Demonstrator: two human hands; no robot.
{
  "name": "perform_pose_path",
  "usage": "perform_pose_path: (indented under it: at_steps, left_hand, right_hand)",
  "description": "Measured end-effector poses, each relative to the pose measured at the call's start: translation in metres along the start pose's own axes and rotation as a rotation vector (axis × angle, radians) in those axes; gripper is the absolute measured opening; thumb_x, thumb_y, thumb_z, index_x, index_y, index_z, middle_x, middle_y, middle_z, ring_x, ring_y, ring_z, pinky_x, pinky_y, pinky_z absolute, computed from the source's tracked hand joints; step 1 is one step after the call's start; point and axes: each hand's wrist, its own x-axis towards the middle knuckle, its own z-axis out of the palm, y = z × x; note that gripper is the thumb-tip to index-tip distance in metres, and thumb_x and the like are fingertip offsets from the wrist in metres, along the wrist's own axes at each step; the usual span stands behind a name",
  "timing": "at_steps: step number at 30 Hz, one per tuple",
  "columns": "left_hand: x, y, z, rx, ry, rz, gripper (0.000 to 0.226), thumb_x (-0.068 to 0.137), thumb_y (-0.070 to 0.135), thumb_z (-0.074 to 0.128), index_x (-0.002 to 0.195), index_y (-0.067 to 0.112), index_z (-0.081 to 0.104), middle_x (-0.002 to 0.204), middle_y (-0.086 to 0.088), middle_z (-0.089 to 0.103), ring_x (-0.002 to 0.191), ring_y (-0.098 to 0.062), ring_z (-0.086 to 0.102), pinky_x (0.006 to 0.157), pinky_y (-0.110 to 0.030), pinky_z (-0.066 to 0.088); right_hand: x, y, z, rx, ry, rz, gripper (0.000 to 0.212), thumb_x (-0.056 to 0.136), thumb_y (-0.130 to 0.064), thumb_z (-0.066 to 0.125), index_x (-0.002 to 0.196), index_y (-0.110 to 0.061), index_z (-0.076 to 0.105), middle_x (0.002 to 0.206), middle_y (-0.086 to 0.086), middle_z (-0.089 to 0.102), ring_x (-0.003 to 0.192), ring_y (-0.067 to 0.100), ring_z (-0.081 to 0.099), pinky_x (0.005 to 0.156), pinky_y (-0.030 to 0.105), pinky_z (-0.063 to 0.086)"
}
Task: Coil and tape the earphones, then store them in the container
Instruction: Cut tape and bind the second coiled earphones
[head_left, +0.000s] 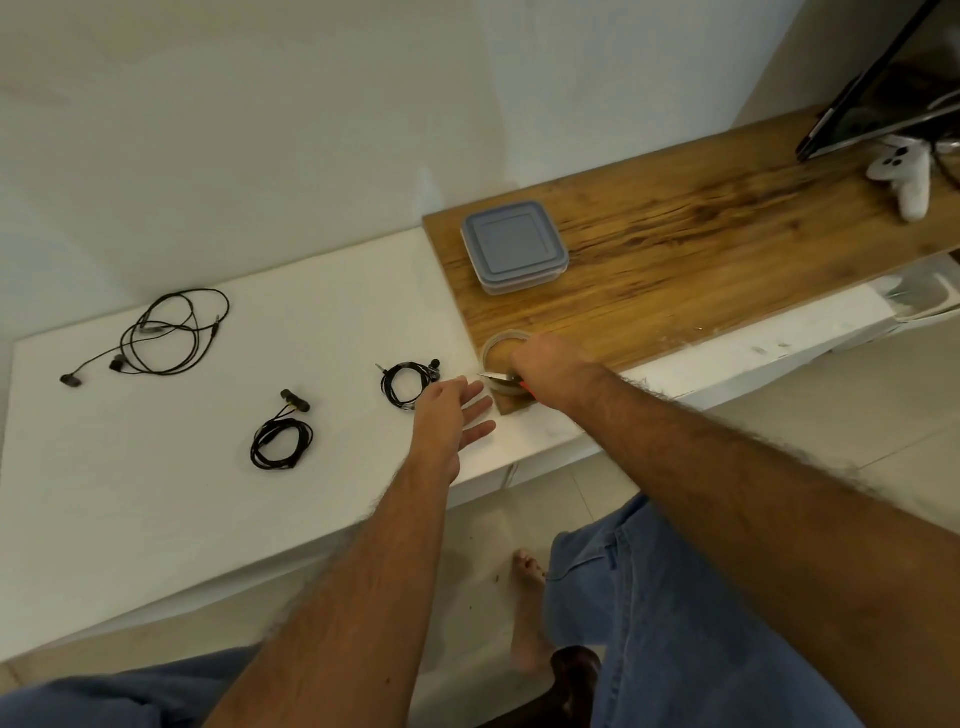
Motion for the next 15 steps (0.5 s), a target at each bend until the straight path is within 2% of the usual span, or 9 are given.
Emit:
perform_pose_path:
  at_steps: [3, 8, 15]
  left_hand:
    - [-0.001, 0.001, -0.003, 0.014, 0.007, 0.009, 0.021, 0.101, 0.021, 0.046, 0.118, 0.010, 0.053, 0.117, -0.008, 0.066, 0.101, -0.025, 0.068, 0.069, -0.037, 0.059]
    - [-0.005, 0.003, -0.011, 0.051, 0.015, 0.036, 0.022, 0.101, 0.022, 0.047, 0.119, 0.011, 0.054, 0.113, -0.007, 0.068, 0.096, -0.022, 0.070, 0.069, -0.036, 0.060]
    - [-0.013, 0.009, -0.024, 0.157, 0.013, 0.108, 0.013, 0.099, 0.025, 0.052, 0.104, 0.017, 0.060, 0.107, -0.004, 0.070, 0.092, -0.020, 0.070, 0.068, -0.031, 0.057]
  right_hand:
    - [-0.001, 0.000, 0.002, -0.018, 0.003, 0.002, 0.021, 0.096, -0.017, 0.057, 0.114, -0.010, 0.065, 0.118, 0.009, 0.064, 0.108, 0.024, 0.061, 0.078, 0.029, 0.044]
    - [-0.003, 0.001, 0.001, 0.002, -0.017, 0.025, 0.025, 0.097, -0.020, 0.057, 0.119, -0.010, 0.063, 0.123, 0.010, 0.062, 0.112, 0.025, 0.059, 0.087, 0.031, 0.047]
    - [-0.008, 0.004, -0.004, 0.080, 0.014, 0.085, 0.026, 0.093, -0.025, 0.062, 0.115, -0.012, 0.063, 0.117, 0.007, 0.062, 0.107, 0.025, 0.060, 0.077, 0.031, 0.045]
